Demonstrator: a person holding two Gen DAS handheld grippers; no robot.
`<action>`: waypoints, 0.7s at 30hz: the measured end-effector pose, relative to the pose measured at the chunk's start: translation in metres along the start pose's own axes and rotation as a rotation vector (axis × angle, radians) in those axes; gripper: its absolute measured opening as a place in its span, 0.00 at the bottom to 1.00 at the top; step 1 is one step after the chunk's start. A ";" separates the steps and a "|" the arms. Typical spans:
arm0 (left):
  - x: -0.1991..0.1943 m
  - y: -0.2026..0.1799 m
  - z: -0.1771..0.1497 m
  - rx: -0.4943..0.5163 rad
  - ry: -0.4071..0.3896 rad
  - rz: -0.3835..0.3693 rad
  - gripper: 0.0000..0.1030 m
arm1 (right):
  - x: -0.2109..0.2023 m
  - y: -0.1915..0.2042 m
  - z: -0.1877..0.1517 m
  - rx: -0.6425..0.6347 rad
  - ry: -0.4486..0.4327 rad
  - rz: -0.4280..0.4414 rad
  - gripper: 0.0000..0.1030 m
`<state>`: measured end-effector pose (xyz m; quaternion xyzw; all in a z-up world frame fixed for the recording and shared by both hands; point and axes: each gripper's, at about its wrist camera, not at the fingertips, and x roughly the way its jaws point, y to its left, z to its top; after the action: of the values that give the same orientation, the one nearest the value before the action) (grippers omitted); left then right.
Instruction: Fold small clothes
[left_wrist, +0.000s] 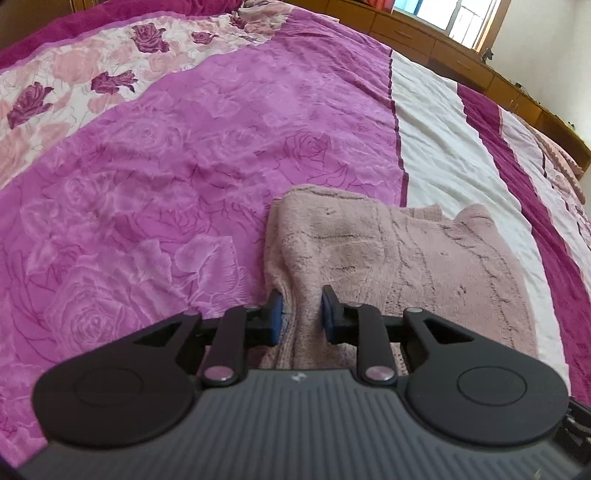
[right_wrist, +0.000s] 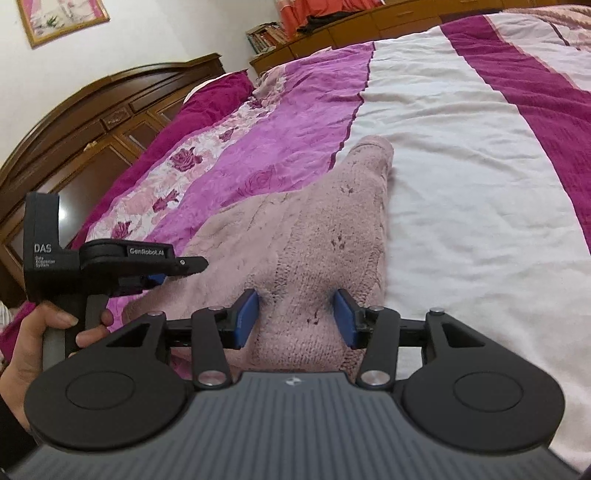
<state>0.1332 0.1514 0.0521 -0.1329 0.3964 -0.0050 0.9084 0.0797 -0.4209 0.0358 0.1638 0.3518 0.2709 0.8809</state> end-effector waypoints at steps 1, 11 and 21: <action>-0.003 0.000 0.001 -0.003 -0.002 -0.006 0.25 | -0.003 -0.003 0.000 0.010 -0.004 0.002 0.52; -0.041 -0.006 -0.003 0.032 -0.016 -0.041 0.48 | -0.015 -0.014 0.011 0.058 -0.070 -0.034 0.52; -0.045 -0.011 -0.027 0.136 0.061 0.024 0.58 | -0.004 -0.010 0.001 0.051 -0.030 -0.027 0.52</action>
<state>0.0839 0.1399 0.0699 -0.0658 0.4244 -0.0251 0.9027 0.0820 -0.4316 0.0337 0.1855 0.3476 0.2472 0.8852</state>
